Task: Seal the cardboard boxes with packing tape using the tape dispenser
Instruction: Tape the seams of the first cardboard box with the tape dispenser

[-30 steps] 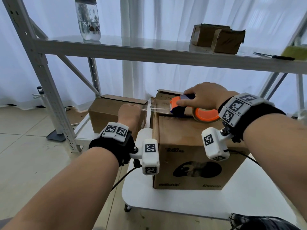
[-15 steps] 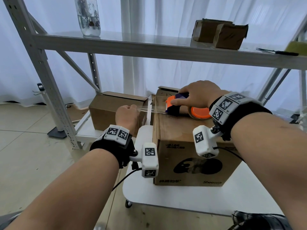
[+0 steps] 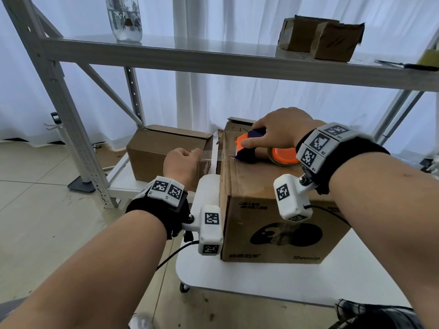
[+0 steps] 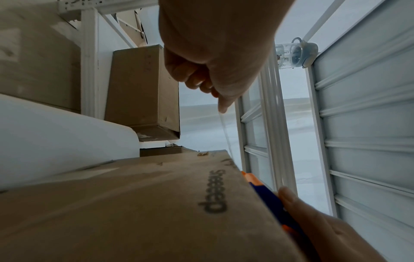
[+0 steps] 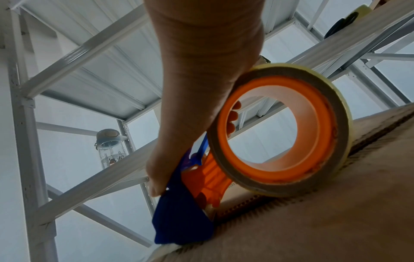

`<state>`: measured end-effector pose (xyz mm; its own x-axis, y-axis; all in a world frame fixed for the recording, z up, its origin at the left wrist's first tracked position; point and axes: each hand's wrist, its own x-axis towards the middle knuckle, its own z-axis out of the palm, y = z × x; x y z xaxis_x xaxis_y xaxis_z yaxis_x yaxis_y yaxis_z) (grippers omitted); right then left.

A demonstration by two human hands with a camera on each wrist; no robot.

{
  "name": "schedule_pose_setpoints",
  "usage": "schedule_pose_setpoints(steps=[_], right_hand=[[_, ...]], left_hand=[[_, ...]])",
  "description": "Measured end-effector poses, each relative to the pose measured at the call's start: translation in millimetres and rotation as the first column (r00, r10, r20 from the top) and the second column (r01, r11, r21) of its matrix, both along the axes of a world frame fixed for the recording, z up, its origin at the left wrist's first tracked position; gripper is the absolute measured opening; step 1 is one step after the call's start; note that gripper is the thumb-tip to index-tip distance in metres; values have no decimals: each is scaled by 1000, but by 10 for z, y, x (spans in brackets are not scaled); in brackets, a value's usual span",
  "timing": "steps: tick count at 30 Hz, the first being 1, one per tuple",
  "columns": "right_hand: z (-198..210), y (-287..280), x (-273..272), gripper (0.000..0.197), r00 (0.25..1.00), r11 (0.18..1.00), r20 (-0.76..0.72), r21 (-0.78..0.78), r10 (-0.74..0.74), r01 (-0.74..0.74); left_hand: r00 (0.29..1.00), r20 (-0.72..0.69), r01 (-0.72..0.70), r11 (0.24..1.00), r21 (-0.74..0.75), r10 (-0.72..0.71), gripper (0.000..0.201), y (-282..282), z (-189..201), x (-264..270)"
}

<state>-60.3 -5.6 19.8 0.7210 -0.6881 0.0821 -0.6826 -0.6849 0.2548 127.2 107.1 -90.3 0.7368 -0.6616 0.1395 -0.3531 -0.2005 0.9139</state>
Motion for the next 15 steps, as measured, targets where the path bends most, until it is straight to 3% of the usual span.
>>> schedule_pose_setpoints(steps=[7,15], right_hand=[[-26,-6,6,78,1000,1000,-4,-21,13,-13],[-51,1,18,78,1000,1000,-12,-27,9,-9]], left_hand=[[994,-44,105,986,127,-101,34,6,-138,-32],[937,-248,292,942,164,-248,47,88,-145,-9]])
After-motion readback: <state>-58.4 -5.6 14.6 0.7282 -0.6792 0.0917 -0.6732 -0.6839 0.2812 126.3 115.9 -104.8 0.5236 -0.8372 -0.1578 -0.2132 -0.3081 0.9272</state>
